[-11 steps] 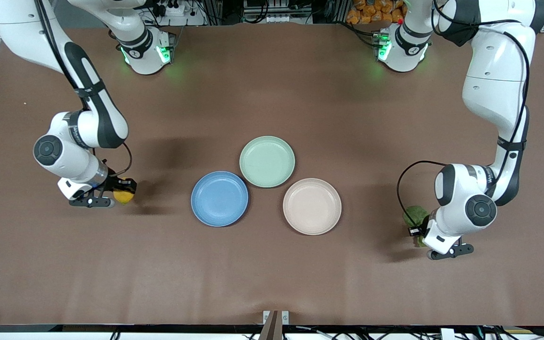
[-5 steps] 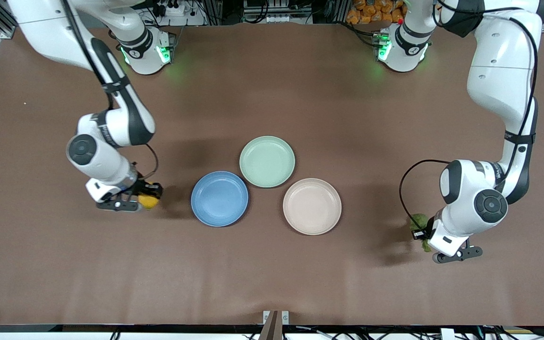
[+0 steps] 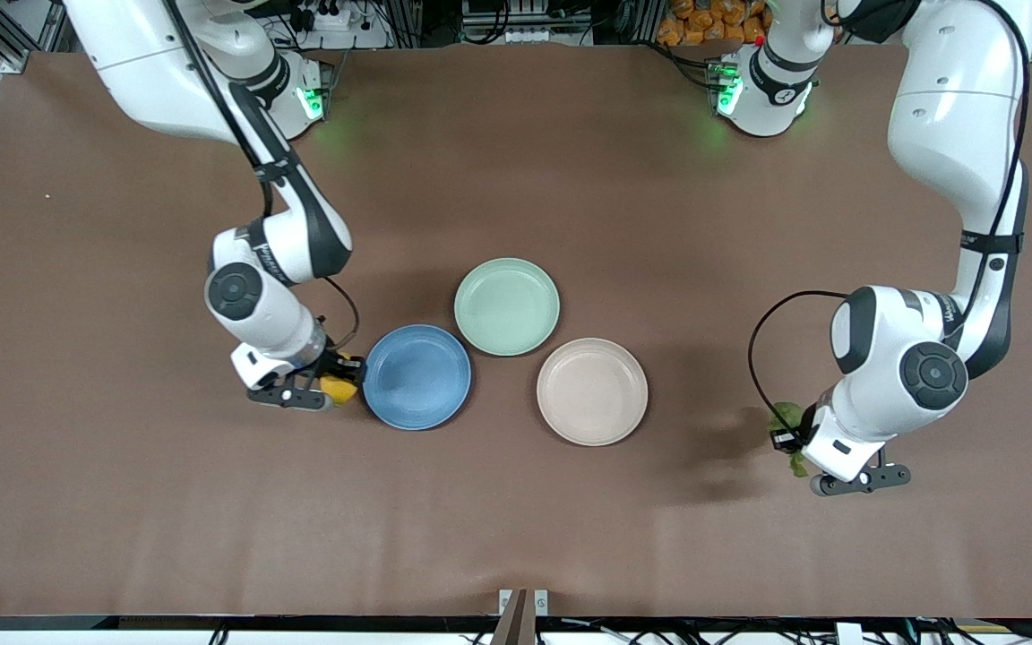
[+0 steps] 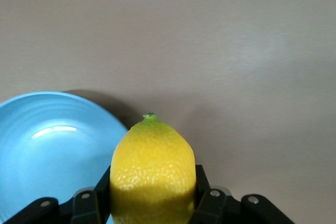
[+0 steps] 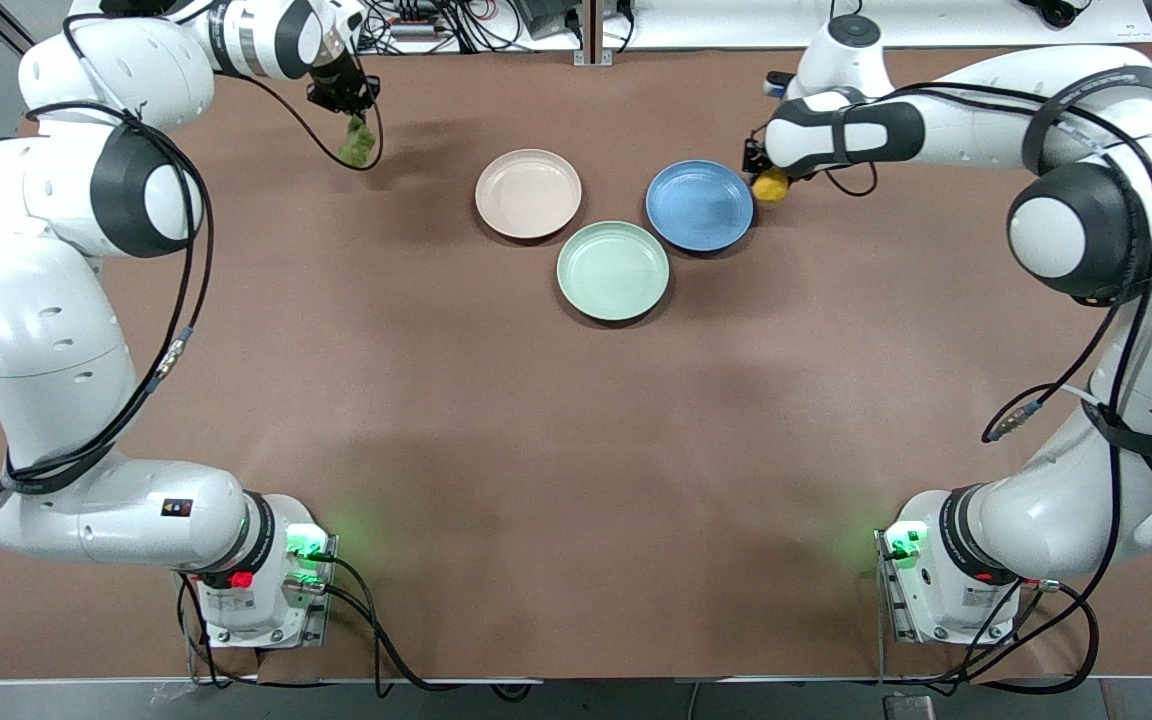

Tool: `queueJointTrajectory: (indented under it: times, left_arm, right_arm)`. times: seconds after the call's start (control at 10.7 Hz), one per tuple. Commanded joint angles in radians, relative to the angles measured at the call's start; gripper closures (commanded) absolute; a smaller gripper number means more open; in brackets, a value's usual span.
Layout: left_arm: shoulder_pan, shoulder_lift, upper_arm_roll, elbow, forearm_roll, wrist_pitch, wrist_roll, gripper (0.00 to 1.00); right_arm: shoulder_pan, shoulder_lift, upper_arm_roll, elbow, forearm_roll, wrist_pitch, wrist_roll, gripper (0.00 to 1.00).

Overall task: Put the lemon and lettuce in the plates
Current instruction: 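Carry the lemon to the blue plate while the left gripper carries the lettuce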

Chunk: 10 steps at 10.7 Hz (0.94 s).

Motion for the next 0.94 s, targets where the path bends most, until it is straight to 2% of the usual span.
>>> queueJointTrajectory:
  times: [0.0,0.37,0.56,0.75,0.84]
  left_arm:
    - [-0.005,-0.047,-0.034,-0.017,0.026,-0.037,-0.020,1.00]
    - [-0.009,-0.071,-0.120,-0.019,0.020,-0.043,-0.087,1.00]
    - [-0.064,-0.070,-0.134,-0.014,0.021,-0.043,-0.176,1.00]
    - [-0.124,-0.070,-0.134,-0.010,0.020,-0.043,-0.281,1.00]
    - [-0.155,-0.062,-0.134,-0.008,0.018,-0.043,-0.333,1.00]
  right_arm:
    - [0.031,0.059,0.003,0.081,-0.002,-0.011,0.077,1.00]
    - [0.096,0.107,0.009,0.107,-0.013,-0.002,0.173,1.00]
    - [0.113,0.119,0.011,0.111,-0.016,0.003,0.197,0.96]
    - [0.116,0.122,0.021,0.113,-0.020,0.004,0.199,0.85]
    - [0.114,0.122,0.021,0.113,-0.023,0.004,0.197,0.73]
